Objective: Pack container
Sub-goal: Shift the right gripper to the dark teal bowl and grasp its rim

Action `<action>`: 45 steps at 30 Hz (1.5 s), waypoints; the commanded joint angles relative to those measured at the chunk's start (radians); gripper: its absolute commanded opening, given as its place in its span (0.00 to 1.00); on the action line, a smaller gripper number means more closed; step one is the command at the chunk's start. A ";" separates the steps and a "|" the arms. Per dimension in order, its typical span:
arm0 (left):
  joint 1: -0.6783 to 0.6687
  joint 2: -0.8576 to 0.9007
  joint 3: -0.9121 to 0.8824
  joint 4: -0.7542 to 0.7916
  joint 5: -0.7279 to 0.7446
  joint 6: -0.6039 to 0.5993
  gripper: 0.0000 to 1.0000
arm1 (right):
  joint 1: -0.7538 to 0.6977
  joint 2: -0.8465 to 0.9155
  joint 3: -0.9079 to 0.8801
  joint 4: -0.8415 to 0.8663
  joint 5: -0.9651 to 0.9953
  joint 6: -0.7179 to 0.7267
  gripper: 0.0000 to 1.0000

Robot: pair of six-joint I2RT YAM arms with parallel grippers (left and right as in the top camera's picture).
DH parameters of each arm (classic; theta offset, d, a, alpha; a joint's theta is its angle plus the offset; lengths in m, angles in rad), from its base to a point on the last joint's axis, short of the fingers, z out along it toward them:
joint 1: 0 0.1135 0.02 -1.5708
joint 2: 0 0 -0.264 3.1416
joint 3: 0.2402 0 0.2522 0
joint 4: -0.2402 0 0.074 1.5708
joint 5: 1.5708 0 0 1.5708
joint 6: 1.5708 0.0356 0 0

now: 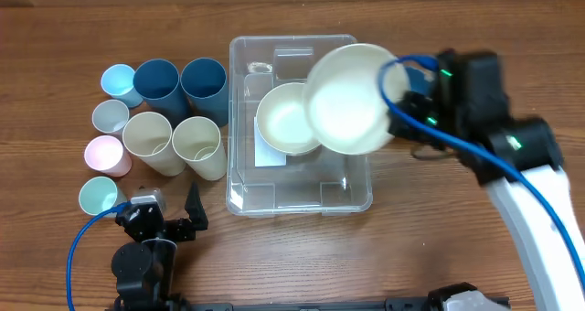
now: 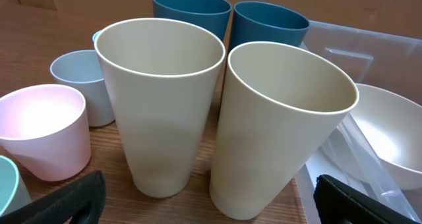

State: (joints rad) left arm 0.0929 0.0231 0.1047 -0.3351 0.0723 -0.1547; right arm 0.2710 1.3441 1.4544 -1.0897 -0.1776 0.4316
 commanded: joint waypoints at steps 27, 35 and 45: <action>-0.002 -0.010 -0.003 0.003 0.014 -0.010 1.00 | 0.123 0.500 0.111 0.154 -0.059 -0.149 0.37; -0.002 -0.010 -0.003 0.003 0.014 -0.010 1.00 | 0.106 0.428 0.167 0.165 -0.059 -0.149 0.45; -0.002 -0.010 -0.003 0.003 0.014 -0.010 1.00 | -0.189 0.233 0.231 0.105 -0.034 -0.113 0.63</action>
State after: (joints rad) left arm 0.0929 0.0231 0.1047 -0.3355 0.0723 -0.1547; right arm 0.2115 1.6409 1.6554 -0.9623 -0.2310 0.3035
